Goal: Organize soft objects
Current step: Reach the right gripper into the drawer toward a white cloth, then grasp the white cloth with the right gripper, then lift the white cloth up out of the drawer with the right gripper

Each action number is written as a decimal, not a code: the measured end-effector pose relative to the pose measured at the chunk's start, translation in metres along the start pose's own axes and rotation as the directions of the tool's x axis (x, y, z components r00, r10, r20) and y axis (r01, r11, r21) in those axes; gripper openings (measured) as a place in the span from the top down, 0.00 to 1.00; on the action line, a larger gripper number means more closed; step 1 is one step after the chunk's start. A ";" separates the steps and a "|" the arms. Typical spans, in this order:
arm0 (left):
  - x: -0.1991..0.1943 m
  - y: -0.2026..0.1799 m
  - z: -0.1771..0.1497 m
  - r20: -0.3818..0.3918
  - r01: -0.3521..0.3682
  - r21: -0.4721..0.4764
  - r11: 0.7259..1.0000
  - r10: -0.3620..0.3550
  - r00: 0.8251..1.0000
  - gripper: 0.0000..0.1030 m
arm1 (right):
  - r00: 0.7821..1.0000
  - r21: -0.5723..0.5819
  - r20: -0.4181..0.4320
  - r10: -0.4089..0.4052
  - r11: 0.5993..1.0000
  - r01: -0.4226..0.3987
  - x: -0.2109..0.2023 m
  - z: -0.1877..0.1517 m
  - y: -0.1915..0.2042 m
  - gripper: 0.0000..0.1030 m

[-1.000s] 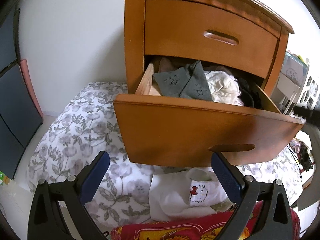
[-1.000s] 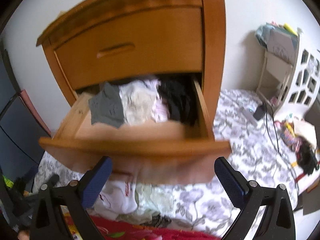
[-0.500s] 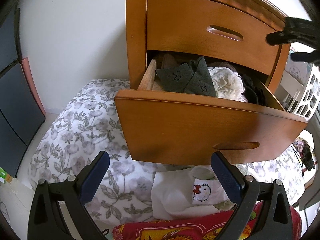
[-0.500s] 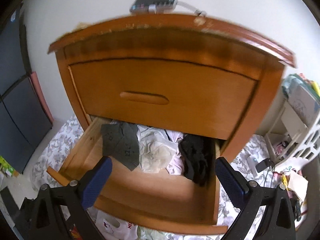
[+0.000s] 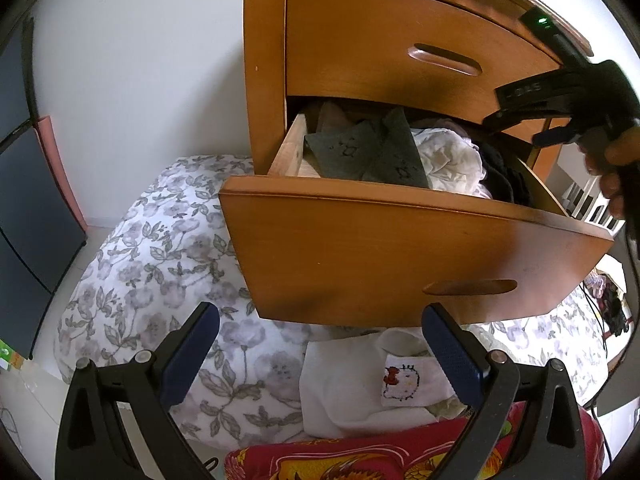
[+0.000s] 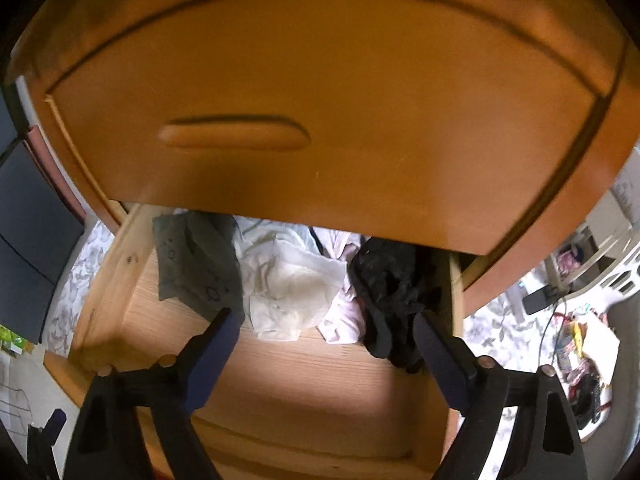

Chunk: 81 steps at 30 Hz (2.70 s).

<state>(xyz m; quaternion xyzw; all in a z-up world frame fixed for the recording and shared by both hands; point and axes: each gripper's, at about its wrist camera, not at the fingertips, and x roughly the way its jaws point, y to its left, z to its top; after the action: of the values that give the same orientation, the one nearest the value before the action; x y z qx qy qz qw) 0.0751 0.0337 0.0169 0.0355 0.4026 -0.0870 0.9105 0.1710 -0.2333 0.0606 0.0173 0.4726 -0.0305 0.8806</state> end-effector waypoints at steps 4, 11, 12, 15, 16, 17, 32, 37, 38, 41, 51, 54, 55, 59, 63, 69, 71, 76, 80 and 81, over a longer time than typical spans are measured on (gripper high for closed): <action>0.001 -0.001 0.000 -0.004 0.005 0.006 1.000 -0.005 1.000 0.02 | 0.999 -0.002 -0.027 0.018 1.000 -0.018 0.016 0.006 0.008 0.18; 0.002 -0.001 0.000 -0.010 0.020 0.003 1.000 -0.020 1.000 0.02 | 0.998 -0.007 -0.069 0.013 1.000 -0.014 0.041 0.017 0.021 0.25; 0.003 0.000 0.000 -0.011 0.023 0.003 1.000 -0.023 1.000 0.02 | 0.997 -0.007 -0.073 0.010 1.000 -0.011 0.044 0.019 0.022 0.26; 0.004 0.000 0.000 -0.014 0.031 0.000 1.000 -0.031 0.999 0.02 | 0.996 0.001 -0.089 0.001 1.000 -0.001 0.054 0.023 0.024 0.26; 0.004 0.000 0.000 -0.015 0.034 0.000 0.999 -0.034 0.999 0.02 | 0.996 0.001 -0.094 -0.001 1.000 0.001 0.056 0.024 0.025 0.27; 0.004 0.000 0.000 -0.016 0.036 -0.001 0.999 -0.036 0.999 0.02 | 0.995 0.000 -0.098 -0.004 1.000 0.004 0.059 0.025 0.026 0.27; 0.006 0.002 0.000 -0.023 0.053 -0.011 0.999 -0.053 0.998 0.02 | 0.985 0.022 -0.168 -0.029 0.999 0.033 0.083 0.032 0.039 0.62; 0.006 0.002 -0.001 -0.024 0.058 -0.014 0.998 -0.058 0.998 0.02 | 0.985 0.063 -0.170 -0.003 0.998 0.014 0.083 0.031 0.030 0.75; 0.006 0.002 -0.001 -0.024 0.058 -0.014 0.998 -0.058 0.998 0.02 | 0.985 0.074 -0.170 0.000 0.997 0.012 0.083 0.030 0.028 0.79; 0.006 0.002 -0.001 -0.025 0.059 -0.016 0.998 -0.059 0.998 0.02 | 0.986 0.086 -0.167 0.002 0.996 0.013 0.083 0.026 0.023 0.86; 0.007 0.002 -0.002 -0.025 0.055 -0.013 0.998 -0.055 0.998 0.02 | 0.992 0.054 -0.122 -0.036 0.998 0.043 0.058 0.022 0.009 0.92; 0.007 0.002 -0.001 -0.025 0.055 -0.013 0.998 -0.056 0.998 0.02 | 0.992 0.051 -0.116 -0.048 0.997 0.054 0.052 0.020 0.007 0.93; 0.007 0.002 -0.002 -0.026 0.055 -0.012 0.998 -0.055 0.998 0.02 | 0.992 0.049 -0.112 -0.055 0.997 0.061 0.049 0.018 0.005 0.93; 0.006 0.002 -0.002 -0.025 0.053 -0.012 0.999 -0.053 0.998 0.02 | 0.991 0.047 -0.110 -0.072 0.996 0.078 0.035 0.010 -0.005 0.93; 0.006 0.002 -0.003 -0.024 0.047 -0.009 0.999 -0.048 0.999 0.02 | 0.990 0.040 -0.111 -0.091 0.995 0.096 0.025 -0.005 -0.013 0.93; 0.003 0.001 -0.004 -0.023 0.035 -0.001 0.999 -0.035 0.999 0.02 | 0.988 0.035 -0.121 -0.097 0.994 0.102 0.013 -0.022 -0.021 0.93; 0.003 0.000 -0.003 -0.024 0.031 0.001 1.000 -0.031 0.999 0.02 | 0.988 0.029 -0.118 -0.100 0.994 0.104 0.008 -0.026 -0.021 0.93; 0.003 -0.002 -0.003 -0.025 0.020 0.008 1.000 -0.020 0.999 0.02 | 0.990 0.004 -0.094 -0.105 0.994 0.106 -0.009 -0.032 -0.018 0.93; 0.003 -0.002 -0.003 -0.026 0.013 0.012 1.000 -0.013 1.000 0.02 | 0.992 -0.014 -0.070 -0.109 0.994 0.109 -0.019 -0.030 -0.013 0.93; 0.003 -0.002 -0.003 -0.027 0.012 0.013 1.000 -0.011 1.000 0.02 | 0.992 -0.017 -0.067 -0.109 0.994 0.109 -0.022 -0.031 -0.012 0.93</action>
<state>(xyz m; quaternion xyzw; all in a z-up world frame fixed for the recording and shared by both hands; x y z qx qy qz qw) 0.0745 0.0316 0.0124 0.0403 0.4142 -0.0944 0.9044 0.1323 -0.2425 0.0616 -0.0132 0.5024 -0.0749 0.8613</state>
